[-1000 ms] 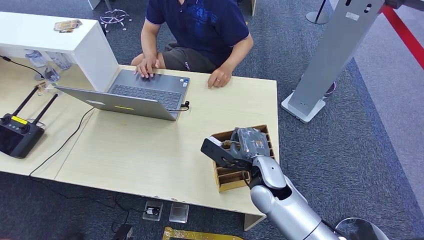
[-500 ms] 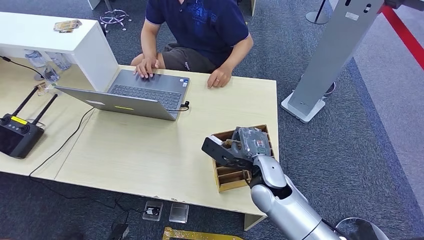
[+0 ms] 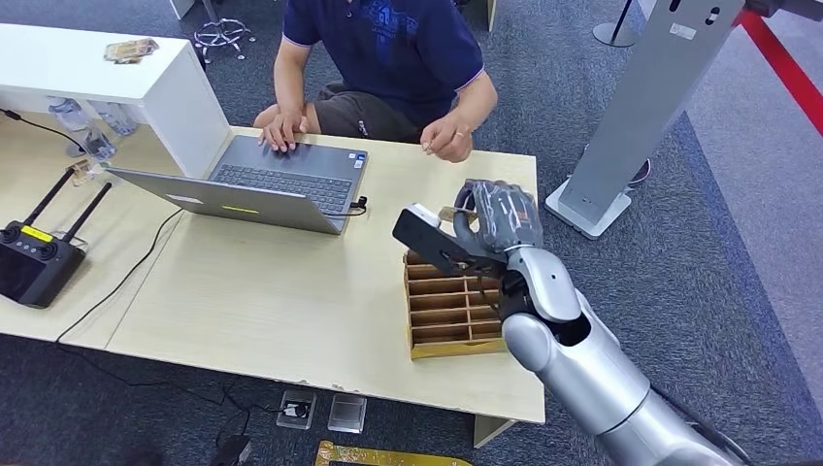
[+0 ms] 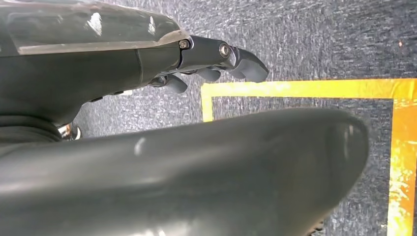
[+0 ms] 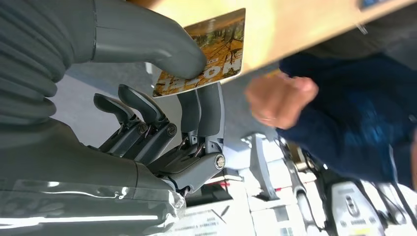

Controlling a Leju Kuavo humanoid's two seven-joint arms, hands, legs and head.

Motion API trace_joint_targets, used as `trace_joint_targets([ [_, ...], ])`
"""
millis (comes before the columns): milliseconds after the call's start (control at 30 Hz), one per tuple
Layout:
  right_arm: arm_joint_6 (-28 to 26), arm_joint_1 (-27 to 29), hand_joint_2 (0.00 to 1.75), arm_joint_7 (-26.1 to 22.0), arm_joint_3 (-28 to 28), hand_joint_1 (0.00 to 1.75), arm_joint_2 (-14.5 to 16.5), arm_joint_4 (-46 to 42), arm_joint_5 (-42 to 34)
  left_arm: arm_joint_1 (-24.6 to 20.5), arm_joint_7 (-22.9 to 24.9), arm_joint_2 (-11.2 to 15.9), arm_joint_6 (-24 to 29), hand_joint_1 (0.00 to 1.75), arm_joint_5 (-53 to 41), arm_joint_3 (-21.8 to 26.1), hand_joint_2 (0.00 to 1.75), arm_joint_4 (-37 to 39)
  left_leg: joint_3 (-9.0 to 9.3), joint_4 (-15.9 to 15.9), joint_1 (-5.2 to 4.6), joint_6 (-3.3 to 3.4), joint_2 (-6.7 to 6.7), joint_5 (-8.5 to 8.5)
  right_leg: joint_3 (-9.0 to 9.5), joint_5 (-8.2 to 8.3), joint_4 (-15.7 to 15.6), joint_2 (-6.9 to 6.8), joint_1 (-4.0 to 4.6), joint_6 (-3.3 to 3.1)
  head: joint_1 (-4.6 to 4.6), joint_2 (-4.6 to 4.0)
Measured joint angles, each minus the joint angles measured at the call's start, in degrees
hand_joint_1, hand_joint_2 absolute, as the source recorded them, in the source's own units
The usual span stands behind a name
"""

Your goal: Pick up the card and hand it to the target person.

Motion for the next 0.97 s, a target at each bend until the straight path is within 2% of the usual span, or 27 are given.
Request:
trace_joint_targets([
  [200, -2.73, -6.57, 1.75, -4.04, -0.03, 1.75, 0.57, 3.43, -3.0, -1.09, 0.67, 0.07, -0.02, 0.0, -0.92, -0.03, 0.0, 0.0, -0.04, 0.0, 0.0, 0.0, -0.03, 0.0, 0.02, 0.0, 0.01, -0.02, 0.0, 0.0, 0.05, 0.0],
  [433, -10.13, -12.07, 1.75, -12.27, 1.42, 1.75, 5.23, 20.79, -3.16, -2.76, 1.14, 0.08, -0.03, 0.0, -1.52, -0.12, 0.0, 0.0, -0.04, 0.0, 0.0, 0.0, -0.07, 0.0, 0.02, 0.0, 0.02, -0.05, 0.0, 0.0, -0.01, 0.0],
  [667, -13.34, -13.13, 1.75, -14.52, 2.69, 1.75, 8.89, 34.14, -2.48, -2.84, 0.95, 0.38, 0.16, 0.0, -0.95, -0.12, 0.0, 0.0, -0.05, 0.0, 0.0, 0.0, -0.06, 0.0, 0.01, -0.01, 0.02, -0.05, 0.0, 0.0, 0.03, 0.0],
  [800, -13.65, -13.33, 1.75, -13.92, 3.1, 0.0, 9.55, 37.92, -2.22, -2.7, 1.39, 0.6, 0.11, 0.0, -1.12, -0.18, 0.0, 0.0, -0.04, 0.0, 0.0, 0.0, -0.06, 0.0, 0.01, -0.01, 0.01, -0.05, 0.0, 0.0, 0.07, 0.0],
  [967, -13.67, -13.36, 1.75, -13.31, 3.65, 0.0, 9.63, 40.35, -1.52, -2.8, 2.14, 0.67, -0.29, 0.0, -2.11, -0.79, 0.0, 0.0, -0.02, 0.0, 0.0, 0.0, -0.05, 0.0, 0.01, 0.0, 0.01, -0.03, 0.0, 0.0, 0.06, 0.0],
])
